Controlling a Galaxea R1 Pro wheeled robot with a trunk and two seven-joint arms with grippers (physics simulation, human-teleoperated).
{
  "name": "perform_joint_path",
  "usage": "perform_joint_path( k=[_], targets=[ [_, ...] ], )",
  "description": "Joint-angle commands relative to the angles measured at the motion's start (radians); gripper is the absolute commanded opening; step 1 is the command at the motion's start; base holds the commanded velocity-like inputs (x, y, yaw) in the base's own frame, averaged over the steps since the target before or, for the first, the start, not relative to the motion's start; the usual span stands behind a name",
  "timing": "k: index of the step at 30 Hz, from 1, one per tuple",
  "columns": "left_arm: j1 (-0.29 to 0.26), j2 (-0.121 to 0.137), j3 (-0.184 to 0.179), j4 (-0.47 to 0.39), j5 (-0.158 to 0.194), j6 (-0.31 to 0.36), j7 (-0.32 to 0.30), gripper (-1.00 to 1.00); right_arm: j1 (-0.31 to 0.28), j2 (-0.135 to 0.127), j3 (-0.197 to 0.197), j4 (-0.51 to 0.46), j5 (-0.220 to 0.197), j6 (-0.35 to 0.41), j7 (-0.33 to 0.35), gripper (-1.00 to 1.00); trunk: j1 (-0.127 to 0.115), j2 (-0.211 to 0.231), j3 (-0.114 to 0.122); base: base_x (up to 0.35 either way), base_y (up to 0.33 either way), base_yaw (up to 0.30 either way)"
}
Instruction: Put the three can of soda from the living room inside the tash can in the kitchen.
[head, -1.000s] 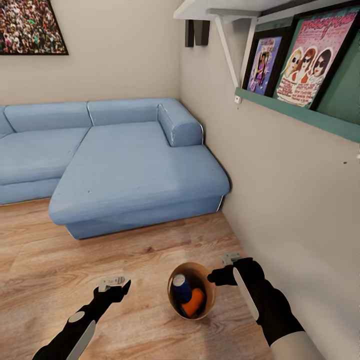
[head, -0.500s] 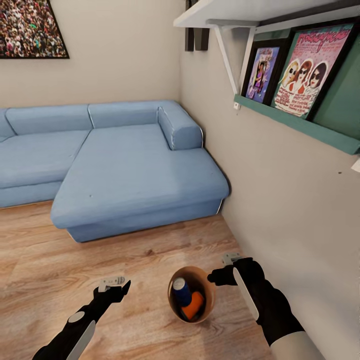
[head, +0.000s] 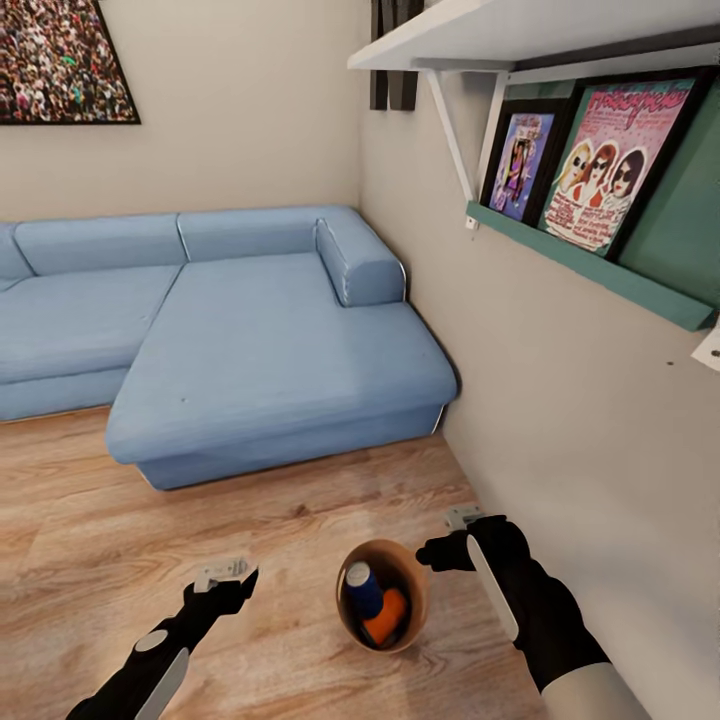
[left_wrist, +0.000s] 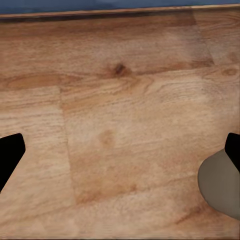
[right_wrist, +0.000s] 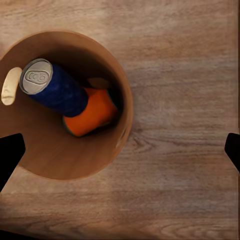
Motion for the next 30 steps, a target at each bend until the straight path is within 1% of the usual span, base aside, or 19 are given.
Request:
perform_joint_path(
  k=[1, 8, 10, 11, 13, 18, 19, 20, 21, 23, 25, 26, 27, 28, 29, 30],
  targets=[
    [0.000, 0.000, -0.001, 0.011, 0.000, 0.000, 0.001, 1.00, 0.001, -0.001, -0.002, 0.000, 0.001, 0.000, 0.000, 1.00, -0.004, 0.007, 0.003, 0.000, 0.000, 0.000],
    [0.000, 0.000, -0.006, 0.021, 0.001, 0.001, 0.043, 1.00, 0.007, -0.005, -0.002, -0.002, 0.001, 0.000, 0.000, 1.00, -0.031, 0.056, 0.025, 0.000, 0.000, 0.000],
    [0.000, 0.000, -0.007, 0.021, 0.001, 0.003, 0.051, 1.00, 0.009, -0.008, -0.003, -0.002, 0.003, -0.011, 0.000, 1.00, -0.038, 0.070, 0.031, 0.000, 0.000, 0.000],
    [0.000, 0.000, -0.008, 0.021, 0.001, 0.006, 0.058, 1.00, 0.013, -0.017, -0.004, -0.002, 0.003, -0.035, 0.001, 1.00, -0.042, 0.077, 0.035, 0.000, 0.000, 0.000],
    [0.000, 0.000, -0.010, 0.021, 0.001, 0.008, 0.064, 1.00, 0.019, -0.030, -0.004, -0.001, 0.003, -0.057, 0.002, 1.00, -0.050, 0.091, 0.041, 0.000, 0.000, 0.000],
    [0.000, 0.000, -0.012, 0.022, 0.000, 0.011, 0.081, 1.00, 0.048, -0.074, -0.005, 0.000, 0.001, -0.089, 0.007, 1.00, -0.069, 0.126, 0.056, 0.000, 0.000, 0.000],
    [0.000, 0.000, -0.012, 0.023, -0.001, 0.011, 0.087, 1.00, 0.062, -0.085, -0.005, -0.001, 0.002, -0.095, 0.009, 1.00, -0.073, 0.133, 0.060, 0.000, 0.000, 0.000],
    [0.000, 0.000, -0.012, 0.023, 0.000, 0.011, 0.089, 1.00, 0.071, -0.089, -0.006, -0.001, 0.003, -0.097, 0.010, 1.00, -0.077, 0.140, 0.063, 0.000, 0.000, 0.000],
    [0.000, 0.000, -0.011, 0.023, 0.000, 0.011, 0.093, 1.00, 0.101, -0.100, -0.007, -0.001, 0.003, -0.103, 0.011, 1.00, -0.081, 0.147, 0.066, 0.000, 0.000, 0.000],
    [0.000, 0.001, -0.011, 0.023, 0.000, 0.009, 0.096, 1.00, 0.125, -0.106, -0.007, 0.000, 0.004, -0.116, 0.011, 1.00, -0.088, 0.161, 0.072, 0.000, 0.000, 0.000],
    [0.002, 0.007, -0.011, 0.033, 0.000, 0.002, 0.099, 1.00, 0.180, -0.112, -0.008, 0.000, 0.003, -0.185, 0.013, 1.00, -0.096, 0.175, 0.078, 0.000, 0.000, 0.000],
    [0.003, 0.007, -0.012, 0.041, 0.000, 0.000, 0.099, 1.00, 0.195, -0.113, -0.009, 0.000, 0.002, -0.206, 0.014, 1.00, -0.100, 0.182, 0.082, 0.000, 0.000, 0.000],
    [0.005, 0.009, -0.012, 0.063, 0.001, -0.005, 0.100, 1.00, 0.226, -0.116, -0.009, 0.001, 0.002, -0.241, 0.014, 1.00, -0.104, 0.189, 0.085, 0.000, 0.000, 0.000],
    [0.006, 0.009, -0.012, 0.076, 0.001, -0.012, 0.100, 1.00, 0.241, -0.119, -0.009, 0.001, 0.002, -0.255, 0.014, 1.00, -0.107, 0.196, 0.088, 0.000, 0.000, 0.000],
    [0.007, 0.010, -0.012, 0.107, 0.001, -0.036, 0.099, 1.00, 0.270, -0.130, -0.009, 0.001, 0.001, -0.283, 0.014, 1.00, -0.111, 0.203, 0.091, 0.000, 0.000, 0.000],
    [0.007, 0.009, -0.012, 0.126, 0.001, -0.053, 0.098, 1.00, 0.284, -0.135, -0.009, 0.001, 0.000, -0.297, 0.014, 1.00, -0.115, 0.210, 0.094, 0.000, 0.000, 0.000]
  ],
)
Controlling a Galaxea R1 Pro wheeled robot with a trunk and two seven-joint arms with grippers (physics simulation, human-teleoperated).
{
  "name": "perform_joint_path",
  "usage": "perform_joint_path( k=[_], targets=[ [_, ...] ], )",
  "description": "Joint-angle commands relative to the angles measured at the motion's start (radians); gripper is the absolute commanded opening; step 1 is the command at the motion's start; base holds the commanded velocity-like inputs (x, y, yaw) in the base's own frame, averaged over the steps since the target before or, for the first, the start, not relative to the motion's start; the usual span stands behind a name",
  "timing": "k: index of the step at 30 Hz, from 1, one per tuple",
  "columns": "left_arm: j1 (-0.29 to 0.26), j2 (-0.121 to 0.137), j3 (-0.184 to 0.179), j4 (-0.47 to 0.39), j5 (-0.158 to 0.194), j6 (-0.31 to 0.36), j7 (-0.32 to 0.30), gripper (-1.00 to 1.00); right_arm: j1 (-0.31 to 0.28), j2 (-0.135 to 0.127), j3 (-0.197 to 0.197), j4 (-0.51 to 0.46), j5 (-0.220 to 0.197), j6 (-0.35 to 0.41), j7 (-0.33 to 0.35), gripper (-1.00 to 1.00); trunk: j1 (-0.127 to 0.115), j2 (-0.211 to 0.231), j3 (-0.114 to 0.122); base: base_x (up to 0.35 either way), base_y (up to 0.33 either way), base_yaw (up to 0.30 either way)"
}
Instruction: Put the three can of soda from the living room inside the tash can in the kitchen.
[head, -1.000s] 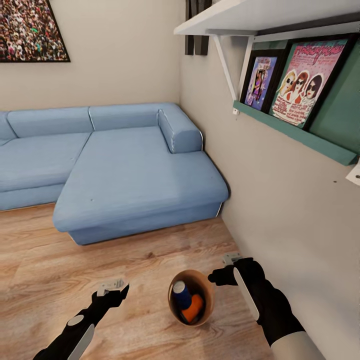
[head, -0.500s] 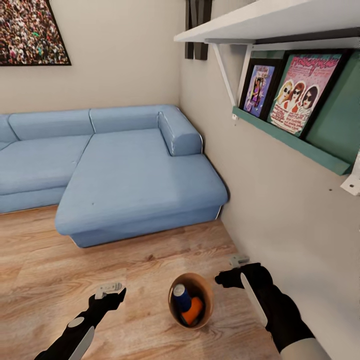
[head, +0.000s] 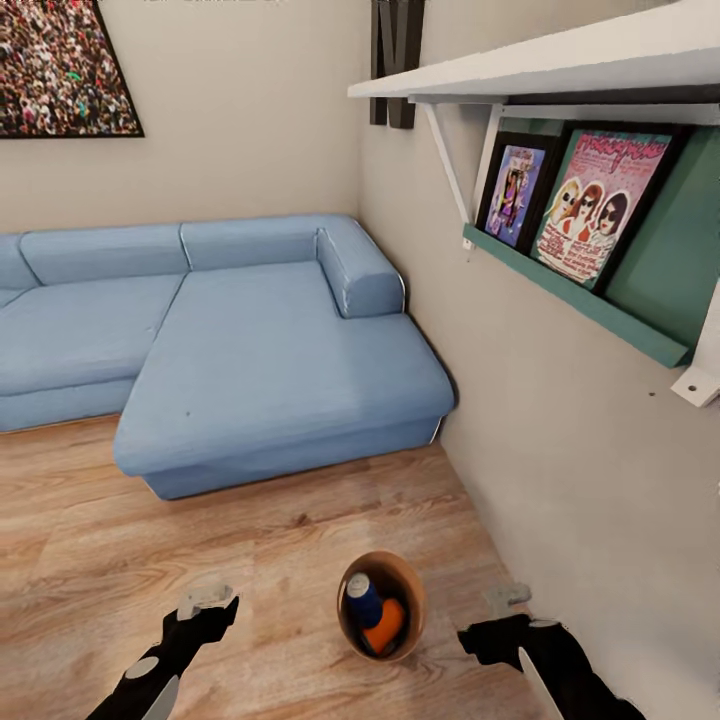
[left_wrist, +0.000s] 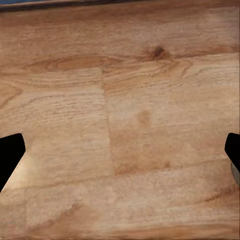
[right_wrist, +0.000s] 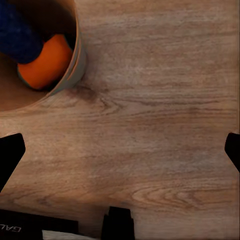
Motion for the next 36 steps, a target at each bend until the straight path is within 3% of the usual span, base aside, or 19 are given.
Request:
perform_joint_path(
  k=[1, 3, 6, 9, 10, 15, 17, 25, 29, 36],
  targets=[
    [0.000, -0.001, 0.000, 0.021, 0.000, -0.019, -0.001, 1.00, 0.013, -0.004, 0.000, 0.001, -0.001, -0.017, 0.000, 1.00, -0.004, 0.007, 0.003, 0.000, 0.000, 0.000],
    [0.001, -0.003, 0.000, 0.069, 0.000, -0.057, -0.003, 1.00, 0.036, -0.010, 0.000, 0.008, -0.001, -0.052, 0.001, 1.00, -0.012, 0.021, 0.010, 0.000, 0.000, 0.000],
    [0.002, -0.007, -0.002, 0.216, -0.001, -0.173, -0.006, 1.00, 0.082, -0.019, 0.001, 0.054, -0.002, -0.151, 0.001, 1.00, -0.023, 0.042, 0.019, 0.000, 0.000, 0.000],
    [0.003, -0.008, -0.004, 0.269, -0.003, -0.214, -0.007, 1.00, 0.093, -0.022, 0.000, 0.088, -0.002, -0.195, 0.001, 1.00, -0.035, 0.063, 0.028, 0.000, 0.000, 0.000],
    [0.011, -0.009, -0.009, 0.325, -0.004, -0.245, -0.008, 1.00, 0.099, -0.025, -0.001, 0.133, -0.002, -0.243, 0.001, 1.00, -0.038, 0.070, 0.031, 0.000, 0.000, 0.000],
    [0.022, -0.010, -0.036, 0.428, -0.004, -0.271, -0.008, 1.00, 0.104, -0.029, -0.003, 0.218, -0.002, -0.315, 0.001, 1.00, -0.058, 0.105, 0.047, 0.000, 0.000, 0.000],
    [0.036, -0.011, -0.052, 0.511, -0.004, -0.288, -0.008, 1.00, 0.105, -0.030, -0.004, 0.289, -0.003, -0.378, 0.001, 1.00, -0.065, 0.119, 0.053, 0.000, 0.000, 0.000],
    [0.098, -0.011, -0.059, 0.551, -0.002, -0.350, -0.008, 1.00, 0.106, -0.030, -0.004, 0.404, -0.003, -0.462, -0.004, 1.00, -0.096, 0.175, 0.078, 0.000, 0.000, 0.000],
    [0.141, -0.011, -0.060, 0.556, -0.001, -0.407, -0.008, 1.00, 0.106, -0.029, -0.005, 0.551, -0.006, -0.602, -0.006, 1.00, -0.111, 0.203, 0.091, 0.000, 0.000, 0.000],
    [0.163, -0.011, -0.061, 0.558, -0.002, -0.463, -0.008, 1.00, 0.106, -0.030, -0.004, 0.682, -0.006, -0.670, -0.006, 1.00, -0.138, 0.252, 0.113, 0.000, 0.000, 0.000]
  ],
)
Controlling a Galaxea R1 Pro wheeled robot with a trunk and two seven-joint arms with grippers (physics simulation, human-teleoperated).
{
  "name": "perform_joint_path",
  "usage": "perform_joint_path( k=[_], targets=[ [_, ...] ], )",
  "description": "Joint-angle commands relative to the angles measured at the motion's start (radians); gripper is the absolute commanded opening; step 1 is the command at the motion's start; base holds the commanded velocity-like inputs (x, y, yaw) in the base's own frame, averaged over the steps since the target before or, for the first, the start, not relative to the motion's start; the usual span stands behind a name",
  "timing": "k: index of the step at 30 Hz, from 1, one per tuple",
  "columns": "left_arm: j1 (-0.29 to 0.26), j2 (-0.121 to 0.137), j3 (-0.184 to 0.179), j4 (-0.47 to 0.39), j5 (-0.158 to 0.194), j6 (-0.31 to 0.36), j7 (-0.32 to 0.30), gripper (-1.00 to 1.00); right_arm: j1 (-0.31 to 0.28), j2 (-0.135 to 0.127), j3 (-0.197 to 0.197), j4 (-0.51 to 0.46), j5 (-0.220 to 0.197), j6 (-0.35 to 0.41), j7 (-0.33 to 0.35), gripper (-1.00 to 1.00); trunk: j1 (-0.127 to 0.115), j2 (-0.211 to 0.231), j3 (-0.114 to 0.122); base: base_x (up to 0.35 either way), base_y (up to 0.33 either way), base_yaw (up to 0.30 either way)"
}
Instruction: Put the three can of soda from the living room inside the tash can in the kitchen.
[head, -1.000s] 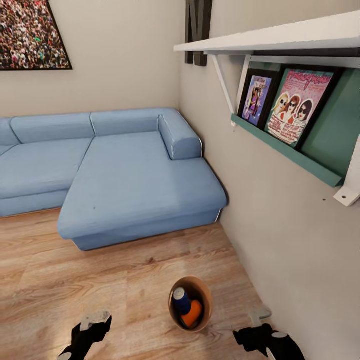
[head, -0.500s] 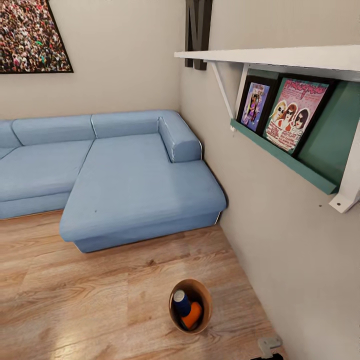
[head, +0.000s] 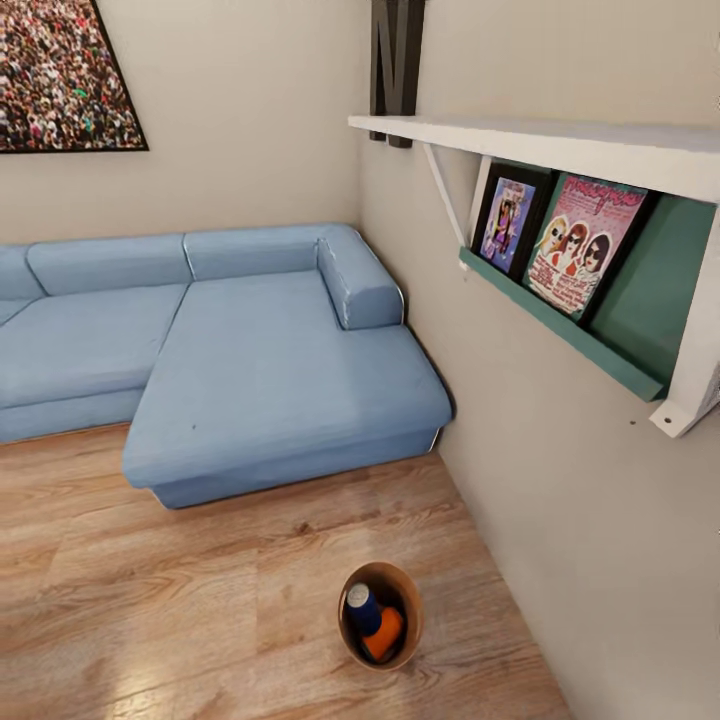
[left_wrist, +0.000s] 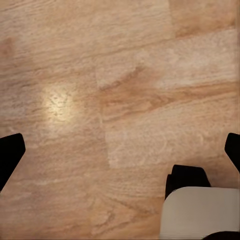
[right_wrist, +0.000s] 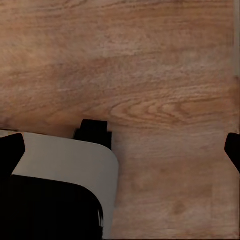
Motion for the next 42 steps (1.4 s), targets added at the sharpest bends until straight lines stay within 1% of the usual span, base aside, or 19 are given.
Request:
perform_joint_path(
  k=[1, 7, 9, 10, 14, 20, 24, 29, 31, 32, 34, 37, 39, 42],
  targets=[
    [0.002, 0.000, 0.000, 0.000, 0.000, -0.003, 0.000, 1.00, 0.000, 0.000, 0.000, 0.014, 0.000, -0.003, 0.000, 1.00, -0.004, 0.007, 0.003, 0.000, 0.000, 0.000],
    [0.023, 0.000, 0.000, 0.000, 0.001, -0.049, 0.000, 1.00, 0.000, -0.001, -0.001, 0.126, 0.000, -0.046, 0.000, 1.00, -0.027, 0.049, 0.022, 0.000, 0.000, 0.000],
    [0.026, 0.000, 0.000, 0.000, 0.001, -0.057, 0.000, 1.00, 0.000, -0.001, 0.000, 0.144, 0.000, -0.051, 0.000, 1.00, -0.035, 0.063, 0.028, 0.000, 0.000, 0.000],
    [0.026, 0.000, 0.000, 0.000, 0.001, -0.057, 0.000, 1.00, 0.000, -0.001, 0.000, 0.144, 0.000, -0.051, 0.000, 1.00, -0.038, 0.070, 0.031, 0.000, 0.000, 0.000],
    [0.031, 0.000, 0.000, 0.000, -0.001, -0.069, -0.003, 1.00, 0.000, -0.003, 0.000, 0.205, -0.002, -0.069, 0.000, 1.00, -0.054, 0.098, 0.044, 0.000, 0.000, 0.000],
    [0.033, 0.000, 0.000, 0.001, -0.002, -0.072, -0.006, 1.00, 0.000, -0.009, 0.000, 0.259, -0.004, -0.102, 0.000, 1.00, -0.077, 0.140, 0.063, 0.000, 0.000, 0.000],
    [0.035, 0.000, 0.001, 0.003, -0.002, -0.072, -0.006, 1.00, 0.000, -0.011, 0.000, 0.289, -0.006, -0.108, 0.000, 1.00, -0.092, 0.168, 0.075, 0.000, 0.000, 0.000],
    [0.053, -0.002, 0.001, 0.040, -0.002, -0.064, -0.006, 1.00, 0.000, -0.011, -0.003, 0.308, -0.007, -0.111, 0.000, 1.00, -0.111, 0.203, 0.091, 0.000, 0.000, 0.000],
    [0.057, -0.008, 0.001, 0.083, -0.001, -0.056, -0.006, 1.00, 0.000, -0.011, -0.004, 0.311, -0.007, -0.111, 0.000, 1.00, -0.119, 0.217, 0.097, 0.000, 0.000, 0.000],
    [0.058, -0.010, 0.001, 0.096, -0.001, -0.040, -0.006, 1.00, 0.000, -0.011, -0.004, 0.311, -0.008, -0.111, 0.000, 1.00, -0.123, 0.224, 0.100, 0.000, 0.000, 0.000],
    [0.058, -0.011, 0.001, 0.101, 0.000, -0.030, -0.006, 1.00, 0.000, -0.011, -0.005, 0.312, -0.008, -0.111, 0.000, 1.00, -0.130, 0.238, 0.107, 0.000, 0.000, 0.000],
    [0.061, -0.013, 0.002, 0.112, 0.002, 0.003, -0.005, 1.00, 0.000, -0.011, -0.005, 0.312, -0.008, -0.111, 0.000, 1.00, -0.142, 0.259, 0.116, 0.000, 0.000, 0.000],
    [0.062, -0.014, 0.002, 0.114, 0.003, 0.008, -0.005, 1.00, 0.000, -0.011, -0.005, 0.312, -0.008, -0.111, 0.000, 1.00, -0.150, 0.273, 0.122, 0.000, 0.000, 0.000],
    [0.076, -0.018, 0.003, 0.117, 0.004, 0.030, -0.005, 1.00, 0.000, -0.011, -0.006, 0.312, -0.008, -0.111, 0.000, 1.00, -0.161, 0.294, 0.132, 0.000, 0.000, 0.000]
  ],
)
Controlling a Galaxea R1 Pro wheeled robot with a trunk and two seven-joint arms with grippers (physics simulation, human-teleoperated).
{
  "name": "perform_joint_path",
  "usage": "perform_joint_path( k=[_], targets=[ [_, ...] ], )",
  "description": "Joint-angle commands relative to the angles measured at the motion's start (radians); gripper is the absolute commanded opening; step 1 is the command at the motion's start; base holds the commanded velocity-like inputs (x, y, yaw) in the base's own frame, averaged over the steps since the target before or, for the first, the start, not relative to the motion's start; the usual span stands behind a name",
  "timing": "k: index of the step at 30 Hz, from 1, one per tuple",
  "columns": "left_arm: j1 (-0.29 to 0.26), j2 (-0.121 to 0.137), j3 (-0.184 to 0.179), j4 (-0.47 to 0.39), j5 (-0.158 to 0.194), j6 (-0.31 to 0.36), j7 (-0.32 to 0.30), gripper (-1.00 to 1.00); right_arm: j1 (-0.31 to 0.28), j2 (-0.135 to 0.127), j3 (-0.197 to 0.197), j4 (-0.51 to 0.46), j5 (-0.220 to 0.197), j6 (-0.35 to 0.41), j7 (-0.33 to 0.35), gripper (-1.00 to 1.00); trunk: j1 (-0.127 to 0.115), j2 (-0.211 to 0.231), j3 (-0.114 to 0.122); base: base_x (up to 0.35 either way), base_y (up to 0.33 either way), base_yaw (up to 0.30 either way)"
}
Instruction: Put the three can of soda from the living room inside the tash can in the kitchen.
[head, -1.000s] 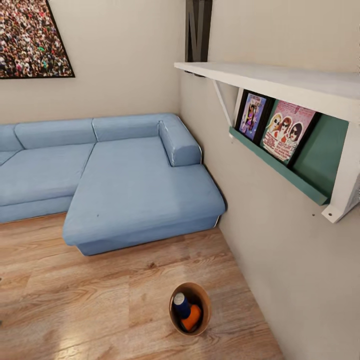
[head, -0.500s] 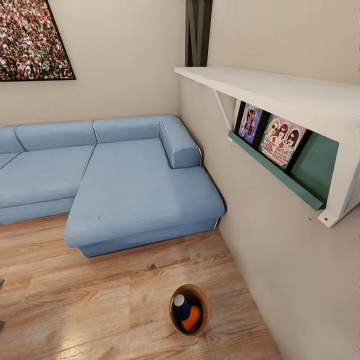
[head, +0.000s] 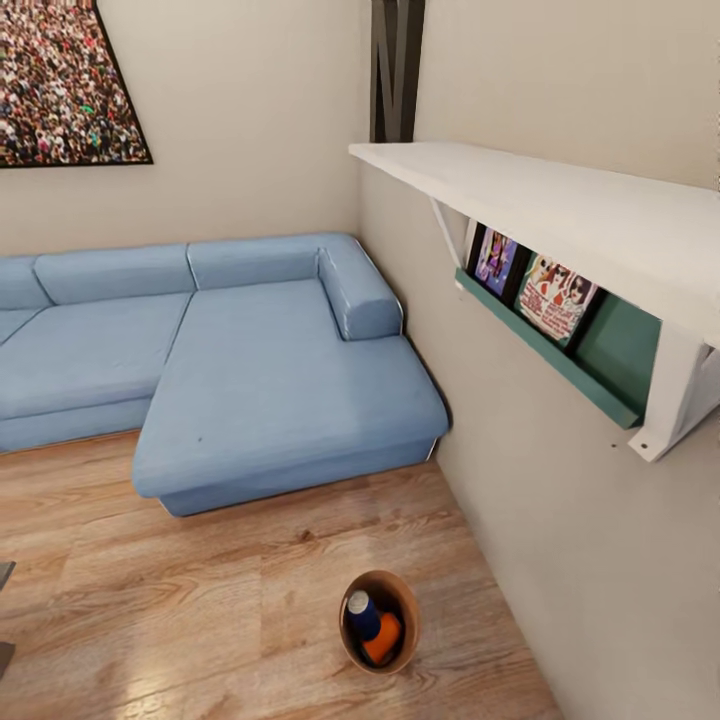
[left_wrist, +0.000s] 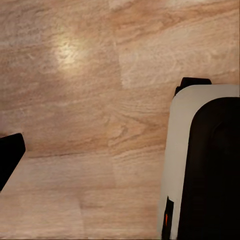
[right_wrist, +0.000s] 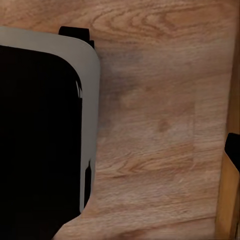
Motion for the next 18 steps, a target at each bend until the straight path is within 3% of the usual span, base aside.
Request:
perform_joint_path(
  k=[1, 11, 18],
  targets=[
    [0.003, -0.001, 0.000, 0.000, 0.000, 0.010, 0.000, 1.00, 0.000, 0.000, 0.000, 0.000, 0.000, 0.000, 0.000, 1.00, -0.004, 0.007, 0.003, 0.000, 0.000, 0.000],
    [0.038, -0.007, 0.005, -0.001, 0.006, 0.050, 0.001, 1.00, 0.000, 0.003, -0.069, -0.006, 0.002, 0.000, 0.000, 1.00, -0.008, 0.014, 0.006, 0.000, 0.000, 0.000],
    [0.041, -0.011, 0.010, -0.003, 0.006, 0.057, 0.005, 1.00, 0.000, 0.006, -0.082, -0.013, 0.003, 0.000, -0.001, 1.00, -0.008, 0.014, 0.006, 0.000, 0.000, 0.000]
  ],
)
